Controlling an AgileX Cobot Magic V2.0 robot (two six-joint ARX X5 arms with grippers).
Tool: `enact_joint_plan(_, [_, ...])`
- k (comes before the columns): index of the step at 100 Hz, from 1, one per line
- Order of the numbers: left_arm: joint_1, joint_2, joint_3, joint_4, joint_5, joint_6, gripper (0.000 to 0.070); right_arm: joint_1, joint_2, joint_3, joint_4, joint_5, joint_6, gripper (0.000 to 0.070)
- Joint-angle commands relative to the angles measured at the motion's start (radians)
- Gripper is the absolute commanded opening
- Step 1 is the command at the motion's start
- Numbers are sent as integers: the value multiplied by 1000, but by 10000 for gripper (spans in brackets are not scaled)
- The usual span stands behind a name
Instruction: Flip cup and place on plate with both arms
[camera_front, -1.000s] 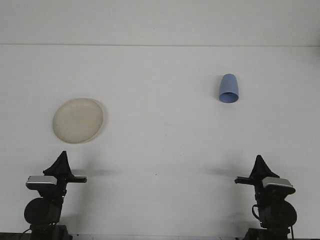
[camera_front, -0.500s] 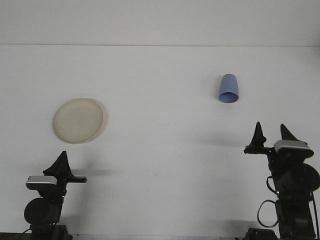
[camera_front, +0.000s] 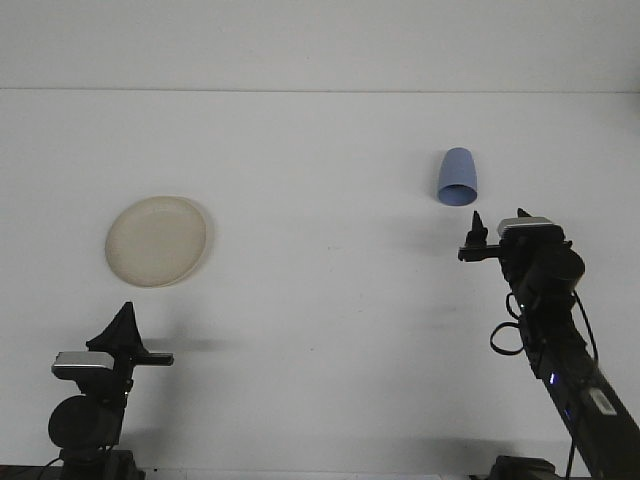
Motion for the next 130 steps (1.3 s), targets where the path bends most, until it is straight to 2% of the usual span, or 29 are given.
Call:
enact_joint_plan(1, [-1,-1,-20,12,0,-9,13,2,82,15,74,-2,-30,543])
enact_joint_plan(27, [-1,-1,-20,12,0,-9,13,-1,378,60,293,31,-95,543])
enact_joint_plan(41, [-1,-1,-20,12,0,-9,13,-3,516,167,293,38,-134,543])
enact_joint_plan(75, [-1,-1,-20,12,0,-9,13,-14,778,448,280,55,-137,533])
enact_joint_plan(81, [-1,-1,-20,12,0,-9,13,-14,803,481,264,55,-137,468])
enact_joint_plan(90, [-1,-1,-20,12,0,-9,13,-14,816,503,252,55,-137,160])
enact_joint_plan(97, [-1,-1,-20,12,0,-9,13,-14,816,507,256,54,-137,2])
enact_joint_plan(130, [-1,-1,-20,12,0,-9,13,-14,677,508,182,39,-72,0])
